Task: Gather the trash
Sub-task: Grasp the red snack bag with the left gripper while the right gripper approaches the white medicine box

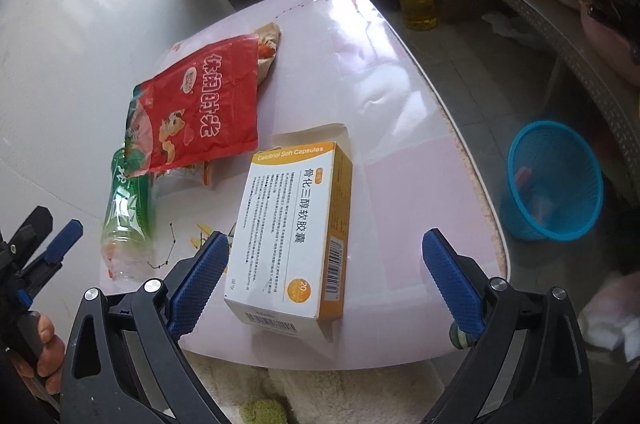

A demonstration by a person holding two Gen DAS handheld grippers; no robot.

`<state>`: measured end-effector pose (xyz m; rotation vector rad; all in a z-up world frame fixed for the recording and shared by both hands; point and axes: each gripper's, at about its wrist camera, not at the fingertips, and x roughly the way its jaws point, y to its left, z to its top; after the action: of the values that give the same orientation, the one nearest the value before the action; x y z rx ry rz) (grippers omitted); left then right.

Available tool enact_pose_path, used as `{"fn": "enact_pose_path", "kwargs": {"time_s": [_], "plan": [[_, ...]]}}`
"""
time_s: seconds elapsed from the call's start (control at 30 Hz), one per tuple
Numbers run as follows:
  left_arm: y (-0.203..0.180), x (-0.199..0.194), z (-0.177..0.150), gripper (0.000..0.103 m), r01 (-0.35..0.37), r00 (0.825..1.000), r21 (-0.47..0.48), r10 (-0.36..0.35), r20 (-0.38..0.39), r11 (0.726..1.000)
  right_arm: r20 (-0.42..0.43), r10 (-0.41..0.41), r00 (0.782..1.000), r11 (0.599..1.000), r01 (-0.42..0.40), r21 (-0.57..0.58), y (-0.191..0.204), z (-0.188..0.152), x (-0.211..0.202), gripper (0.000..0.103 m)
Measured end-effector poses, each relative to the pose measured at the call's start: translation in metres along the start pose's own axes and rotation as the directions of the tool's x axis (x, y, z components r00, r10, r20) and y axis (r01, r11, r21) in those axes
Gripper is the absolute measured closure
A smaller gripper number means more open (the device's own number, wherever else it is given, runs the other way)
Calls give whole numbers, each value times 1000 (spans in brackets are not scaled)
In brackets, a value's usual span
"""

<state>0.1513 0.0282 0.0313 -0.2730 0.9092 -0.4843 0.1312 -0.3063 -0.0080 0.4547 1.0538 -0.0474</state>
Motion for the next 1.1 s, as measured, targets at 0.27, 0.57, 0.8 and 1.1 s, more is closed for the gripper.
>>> {"fn": "enact_pose_path", "kwargs": {"time_s": [0.27, 0.57, 0.8, 1.1], "plan": [[0, 0, 21, 13, -78, 996, 31, 77, 45, 996, 9, -106, 994, 990, 107, -93, 33, 7, 27, 10], [17, 13, 53, 13, -174, 979, 40, 169, 111, 984, -31, -174, 984, 964, 164, -209, 35, 4, 49, 10], [65, 74, 110, 19, -161, 985, 10, 161, -58, 987, -60, -145, 988, 969, 129, -212, 28, 4, 50, 10], [90, 128, 142, 23, -99, 966, 6, 98, -239, 995, -71, -124, 990, 972, 106, -210, 27, 8, 52, 10]]}}
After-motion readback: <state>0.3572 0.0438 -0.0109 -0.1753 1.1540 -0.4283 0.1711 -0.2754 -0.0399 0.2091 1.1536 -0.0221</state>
